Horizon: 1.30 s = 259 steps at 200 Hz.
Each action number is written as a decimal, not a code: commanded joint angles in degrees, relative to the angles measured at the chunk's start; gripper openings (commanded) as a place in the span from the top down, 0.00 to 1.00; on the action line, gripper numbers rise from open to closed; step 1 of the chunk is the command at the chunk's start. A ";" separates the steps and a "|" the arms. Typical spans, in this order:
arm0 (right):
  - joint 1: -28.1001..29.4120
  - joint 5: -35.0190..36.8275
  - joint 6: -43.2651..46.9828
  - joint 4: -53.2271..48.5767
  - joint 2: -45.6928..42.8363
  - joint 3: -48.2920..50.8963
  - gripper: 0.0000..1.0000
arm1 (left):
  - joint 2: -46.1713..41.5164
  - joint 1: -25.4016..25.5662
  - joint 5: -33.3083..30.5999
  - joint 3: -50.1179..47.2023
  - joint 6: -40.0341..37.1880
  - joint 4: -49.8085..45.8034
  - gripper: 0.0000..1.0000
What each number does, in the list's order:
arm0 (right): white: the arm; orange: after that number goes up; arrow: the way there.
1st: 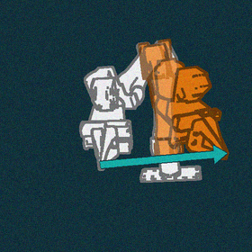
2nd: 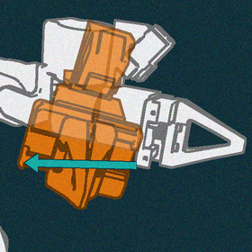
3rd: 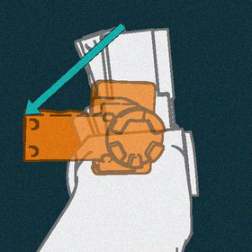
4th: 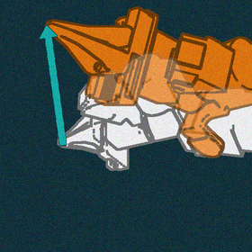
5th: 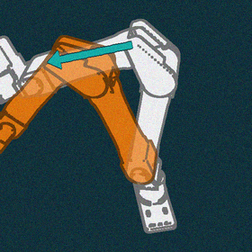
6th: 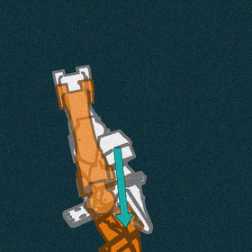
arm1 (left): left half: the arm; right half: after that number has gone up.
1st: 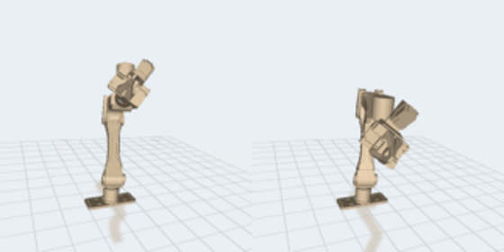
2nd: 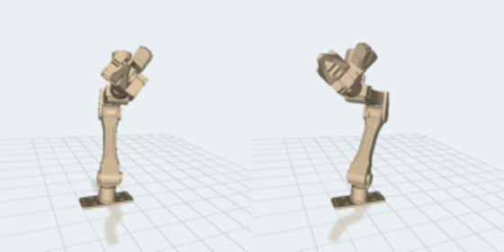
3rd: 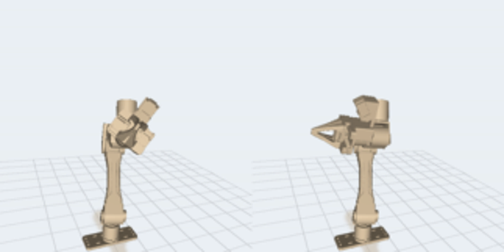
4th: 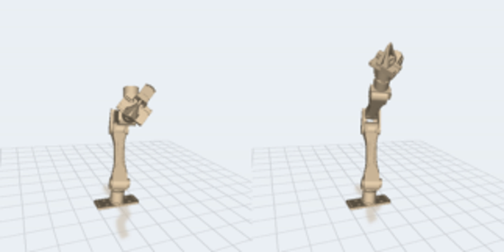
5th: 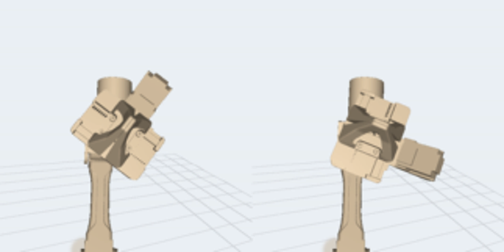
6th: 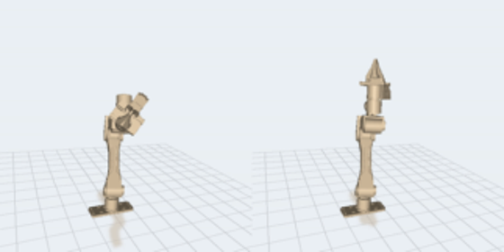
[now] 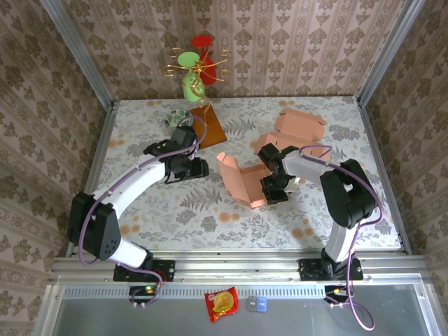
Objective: Fold the paper box
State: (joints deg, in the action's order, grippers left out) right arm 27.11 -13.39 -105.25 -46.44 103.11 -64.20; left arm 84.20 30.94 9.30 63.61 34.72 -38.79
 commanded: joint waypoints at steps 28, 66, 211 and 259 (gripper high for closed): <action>1.09 -4.28 -6.85 5.17 -1.04 3.28 0.94 | 0.43 -0.63 9.07 -6.35 6.37 11.22 0.68; 1.87 -3.82 -6.12 5.49 -4.06 2.82 0.73 | 4.07 1.55 12.77 -5.38 10.01 18.67 0.68; 2.96 -7.61 46.85 15.32 -18.40 -6.69 0.58 | 9.51 4.43 14.43 3.63 10.18 21.20 0.69; 3.52 -11.51 58.22 10.43 -16.29 -11.47 0.59 | 11.80 5.64 14.52 6.16 10.00 20.91 0.69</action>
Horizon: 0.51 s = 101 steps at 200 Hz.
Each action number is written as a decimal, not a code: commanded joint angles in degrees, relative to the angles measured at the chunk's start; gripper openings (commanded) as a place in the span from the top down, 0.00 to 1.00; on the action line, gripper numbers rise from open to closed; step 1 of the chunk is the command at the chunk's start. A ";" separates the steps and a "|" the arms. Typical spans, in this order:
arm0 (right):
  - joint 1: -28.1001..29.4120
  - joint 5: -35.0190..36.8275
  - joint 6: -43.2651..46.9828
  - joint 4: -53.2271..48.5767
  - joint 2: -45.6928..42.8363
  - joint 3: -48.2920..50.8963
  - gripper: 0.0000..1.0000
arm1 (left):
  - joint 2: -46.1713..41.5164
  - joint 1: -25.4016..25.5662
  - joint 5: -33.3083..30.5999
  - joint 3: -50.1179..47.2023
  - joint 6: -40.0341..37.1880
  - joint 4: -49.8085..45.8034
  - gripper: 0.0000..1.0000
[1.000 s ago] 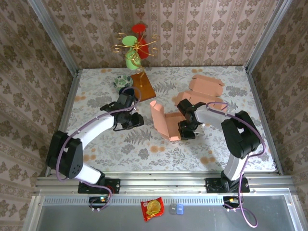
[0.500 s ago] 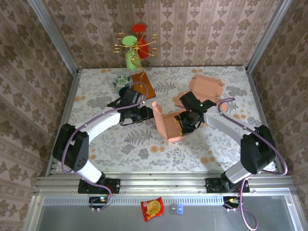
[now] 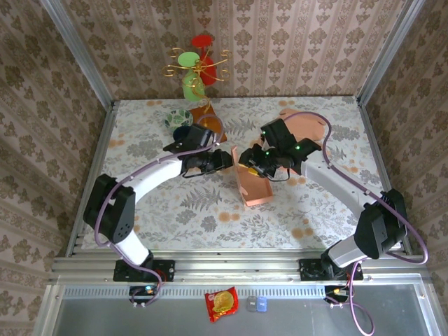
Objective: Fold the paper box
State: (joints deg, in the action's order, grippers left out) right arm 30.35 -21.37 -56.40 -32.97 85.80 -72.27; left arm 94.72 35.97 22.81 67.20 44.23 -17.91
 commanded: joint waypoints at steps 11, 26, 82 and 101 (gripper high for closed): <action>0.33 -3.76 10.30 -2.94 1.01 -3.74 0.58 | 1.80 0.77 1.01 3.00 0.42 -0.10 0.69; 0.20 -4.60 11.04 -2.89 1.61 -4.23 0.58 | 2.27 1.07 1.01 3.46 0.33 -0.13 0.69; 0.02 -5.13 13.24 -5.63 5.51 -6.33 0.64 | 2.60 1.36 0.71 4.17 -0.21 -0.85 0.69; -0.03 -5.02 13.37 -6.16 6.89 -7.68 0.68 | 2.67 1.56 0.70 4.07 -0.18 -0.72 0.69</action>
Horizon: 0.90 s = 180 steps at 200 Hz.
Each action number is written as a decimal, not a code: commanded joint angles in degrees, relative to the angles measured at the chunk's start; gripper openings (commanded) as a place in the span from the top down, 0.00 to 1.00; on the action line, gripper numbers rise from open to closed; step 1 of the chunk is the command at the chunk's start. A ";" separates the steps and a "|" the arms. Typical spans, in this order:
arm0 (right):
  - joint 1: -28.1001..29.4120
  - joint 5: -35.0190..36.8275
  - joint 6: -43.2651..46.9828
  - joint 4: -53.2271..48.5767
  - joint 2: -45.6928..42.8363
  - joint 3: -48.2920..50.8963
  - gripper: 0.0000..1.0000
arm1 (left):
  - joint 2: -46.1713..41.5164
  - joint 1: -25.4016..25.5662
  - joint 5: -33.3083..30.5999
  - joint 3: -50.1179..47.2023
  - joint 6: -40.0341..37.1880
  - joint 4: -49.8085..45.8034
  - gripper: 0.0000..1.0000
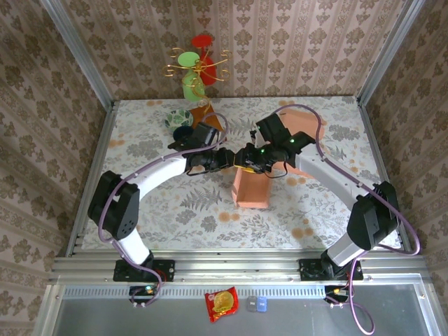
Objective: Fold the paper box
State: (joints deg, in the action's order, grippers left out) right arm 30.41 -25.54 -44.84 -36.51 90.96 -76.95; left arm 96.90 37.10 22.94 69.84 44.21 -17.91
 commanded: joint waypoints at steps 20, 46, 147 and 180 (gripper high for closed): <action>-0.09 -0.49 1.86 -3.42 2.83 -3.93 0.71 | 0.66 0.47 0.53 1.52 -0.21 -0.70 0.69; -0.26 1.11 1.51 -4.37 2.69 -4.42 0.70 | 0.83 0.59 0.53 1.66 -0.24 -0.63 0.69; -5.05 4.77 -17.64 -1.11 -2.45 -0.71 0.55 | 1.62 1.81 0.70 3.55 -0.81 -1.48 0.71; -5.16 4.16 -28.29 -1.07 -0.34 -1.36 0.55 | 1.80 2.22 0.83 3.82 -0.80 -1.68 0.72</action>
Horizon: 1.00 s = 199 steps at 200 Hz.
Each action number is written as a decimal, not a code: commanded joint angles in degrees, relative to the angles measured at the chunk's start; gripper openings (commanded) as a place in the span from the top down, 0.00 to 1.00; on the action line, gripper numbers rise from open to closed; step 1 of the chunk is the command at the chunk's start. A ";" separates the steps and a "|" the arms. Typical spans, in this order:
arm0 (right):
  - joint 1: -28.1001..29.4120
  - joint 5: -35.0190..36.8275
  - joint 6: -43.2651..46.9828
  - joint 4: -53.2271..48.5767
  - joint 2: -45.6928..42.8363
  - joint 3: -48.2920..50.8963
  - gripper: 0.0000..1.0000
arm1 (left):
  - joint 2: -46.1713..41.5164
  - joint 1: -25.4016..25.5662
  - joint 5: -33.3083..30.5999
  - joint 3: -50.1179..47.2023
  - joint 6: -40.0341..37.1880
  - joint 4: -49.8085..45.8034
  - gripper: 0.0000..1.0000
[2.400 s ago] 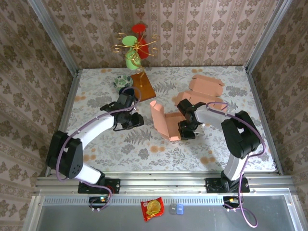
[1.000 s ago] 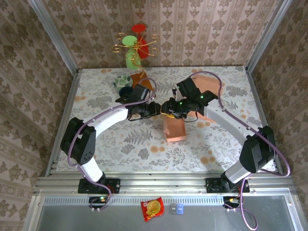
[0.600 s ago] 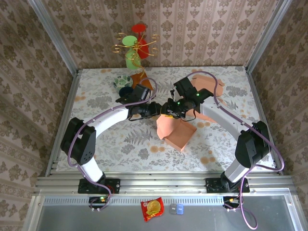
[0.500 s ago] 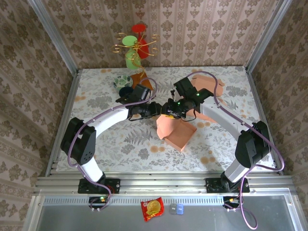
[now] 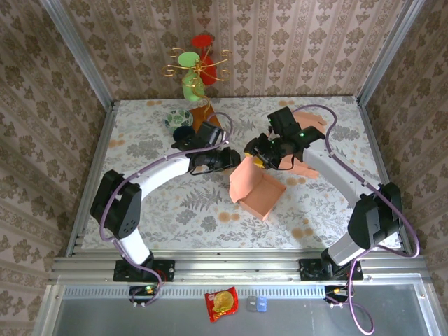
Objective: Fold the paper box
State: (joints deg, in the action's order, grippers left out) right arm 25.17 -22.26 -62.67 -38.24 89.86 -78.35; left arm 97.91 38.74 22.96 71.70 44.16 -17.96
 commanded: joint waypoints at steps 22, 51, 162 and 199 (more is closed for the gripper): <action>0.01 2.34 -12.29 -1.17 2.18 -2.42 0.55 | 0.94 1.07 0.95 2.36 -0.74 -1.72 0.73; -0.34 3.27 -12.47 -4.67 3.63 -3.98 0.57 | 0.93 1.59 0.86 2.74 -0.91 -1.95 0.76; -1.85 7.16 -16.87 -4.19 -0.80 3.07 0.97 | -1.52 2.62 -5.88 6.84 -7.25 -9.33 0.61; -1.97 12.10 -26.75 -1.69 -7.49 7.92 1.00 | -5.79 0.91 -9.82 7.38 -10.48 -12.89 0.48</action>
State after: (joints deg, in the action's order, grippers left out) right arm 23.49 -15.27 -81.10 -40.49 87.46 -72.93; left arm 96.75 40.93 17.19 76.62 37.67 -26.65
